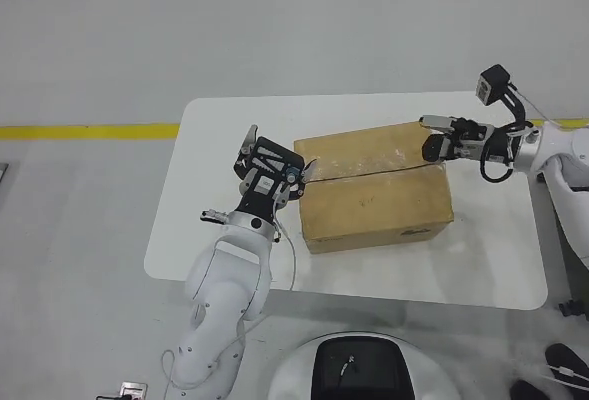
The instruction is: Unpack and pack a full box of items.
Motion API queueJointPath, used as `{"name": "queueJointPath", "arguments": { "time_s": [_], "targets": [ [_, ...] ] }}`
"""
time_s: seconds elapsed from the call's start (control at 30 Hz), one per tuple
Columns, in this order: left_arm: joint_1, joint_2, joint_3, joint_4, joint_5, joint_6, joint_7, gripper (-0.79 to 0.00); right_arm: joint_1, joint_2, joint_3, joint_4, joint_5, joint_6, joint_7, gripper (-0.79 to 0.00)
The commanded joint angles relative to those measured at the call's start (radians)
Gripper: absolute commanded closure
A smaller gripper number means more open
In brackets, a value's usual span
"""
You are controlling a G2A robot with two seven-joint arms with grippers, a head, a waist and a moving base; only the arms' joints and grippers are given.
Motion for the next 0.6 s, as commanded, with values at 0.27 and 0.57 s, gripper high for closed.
{"name": "queueJointPath", "arguments": {
  "time_s": [0.27, 0.57],
  "targets": [
    [0.000, 0.000, 0.000, 0.000, 0.000, 0.000, 0.000, -0.785, 0.092, -0.013, -0.110, 0.129, -0.085, -0.053, 0.005, -0.785],
    [0.000, 0.000, 0.000, 0.000, 0.000, 0.000, 0.000, -0.785, 0.171, -0.035, -0.204, 0.216, -0.108, -0.087, 0.022, -0.471]
  ]
}}
